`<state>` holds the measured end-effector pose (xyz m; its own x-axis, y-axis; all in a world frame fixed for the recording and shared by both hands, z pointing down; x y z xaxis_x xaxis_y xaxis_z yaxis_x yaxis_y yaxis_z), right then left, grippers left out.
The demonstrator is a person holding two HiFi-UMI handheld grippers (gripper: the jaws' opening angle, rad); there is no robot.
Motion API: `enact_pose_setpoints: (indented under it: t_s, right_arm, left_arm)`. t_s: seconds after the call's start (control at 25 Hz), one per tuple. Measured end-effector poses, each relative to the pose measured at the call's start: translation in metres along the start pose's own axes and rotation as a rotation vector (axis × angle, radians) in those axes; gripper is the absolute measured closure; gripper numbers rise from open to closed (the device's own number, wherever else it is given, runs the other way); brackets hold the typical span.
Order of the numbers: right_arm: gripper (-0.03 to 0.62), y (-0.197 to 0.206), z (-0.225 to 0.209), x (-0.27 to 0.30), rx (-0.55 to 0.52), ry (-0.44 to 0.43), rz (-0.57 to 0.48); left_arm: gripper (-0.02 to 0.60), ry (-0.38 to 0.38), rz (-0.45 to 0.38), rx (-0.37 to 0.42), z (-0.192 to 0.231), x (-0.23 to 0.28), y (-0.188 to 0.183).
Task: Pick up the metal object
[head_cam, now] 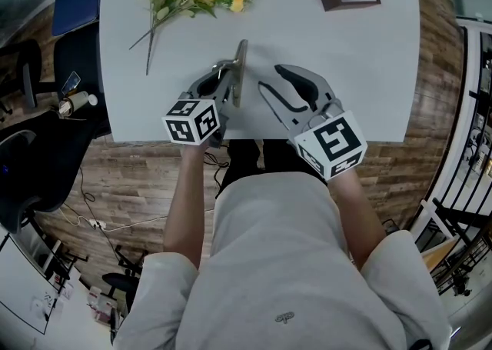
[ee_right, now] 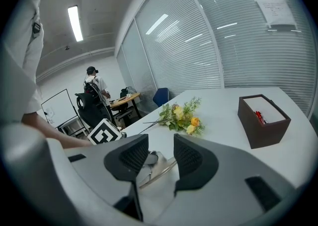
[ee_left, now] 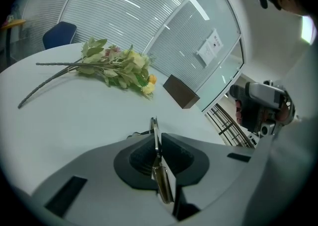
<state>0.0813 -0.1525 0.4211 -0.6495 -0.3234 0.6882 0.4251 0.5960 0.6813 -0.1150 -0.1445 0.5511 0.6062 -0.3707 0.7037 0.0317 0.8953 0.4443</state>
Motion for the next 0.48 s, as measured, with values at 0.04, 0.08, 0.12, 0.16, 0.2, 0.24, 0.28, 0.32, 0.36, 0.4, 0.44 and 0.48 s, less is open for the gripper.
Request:
enact_pose_setpoints:
  t_s: [0.04,0.08,0.12,0.16,0.2,0.24,0.28,0.32,0.36,0.4,0.44,0.48]
  right_arm:
    - [0.428,0.0003,0.0004,-0.0009,0.004,0.003,0.002]
    - [0.428,0.0008,0.0009,-0.0017,0.008,0.006,0.004]
    - [0.428,0.0015,0.0015,-0.0023,0.01,0.008,0.005]
    - [0.428,0.0021,0.002,-0.0029,0.01,0.009,0.005]
    - [0.428,0.0025,0.0024,-0.0036,0.01,0.01,0.005]
    - [0.428,0.0028,0.0029,-0.0043,0.009,0.01,0.003]
    - [0.428,0.0032,0.0033,-0.0051,0.007,0.01,0.001]
    - [0.428,0.0035,0.0037,-0.0057,0.005,0.01,-0.002]
    - [0.428,0.0037,0.0042,-0.0064,0.005,0.011,-0.004]
    - [0.428,0.0039,0.0047,-0.0071,0.005,0.013,-0.005]
    - [0.428,0.004,0.0053,-0.0077,0.006,0.015,-0.005]
    - [0.428,0.0039,0.006,-0.0085,0.007,0.018,-0.005]
  left_arm:
    - [0.539,0.003,0.0,0.0,-0.0002,0.0,0.0]
    - [0.54,0.004,0.0,-0.001,-0.0003,0.0001,0.0002]
    - [0.541,0.006,0.0,-0.001,-0.0005,0.0001,0.0004]
    - [0.543,0.009,0.0,-0.001,-0.0008,0.0002,0.0003]
    - [0.546,0.013,-0.001,-0.002,-0.0014,0.0003,0.0]
    - [0.548,0.017,-0.002,-0.001,-0.0024,0.0004,-0.0005]
    - [0.549,0.019,-0.003,0.002,-0.0036,0.0004,-0.001]
    - [0.55,0.021,-0.003,0.006,-0.0048,0.0005,-0.0014]
    - [0.551,0.023,-0.002,0.008,-0.0057,0.0006,-0.0017]
    - [0.552,0.024,-0.001,0.01,-0.0063,0.0007,-0.0017]
    - [0.552,0.024,0.001,0.013,-0.0067,0.0007,-0.0016]
    - [0.554,0.022,0.003,0.018,-0.0073,0.0005,-0.0013]
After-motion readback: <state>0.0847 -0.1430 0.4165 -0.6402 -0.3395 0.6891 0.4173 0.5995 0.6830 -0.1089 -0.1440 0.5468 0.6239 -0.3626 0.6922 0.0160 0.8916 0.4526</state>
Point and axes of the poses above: the fingertips, and each gripper's own axes: x forward along the fingers, z to its left, y out of its underside, the point moved 9 cm from there along -x, backward along the fingers, and after that the axes turned 15 degrees about z, right-handed, at the moved point
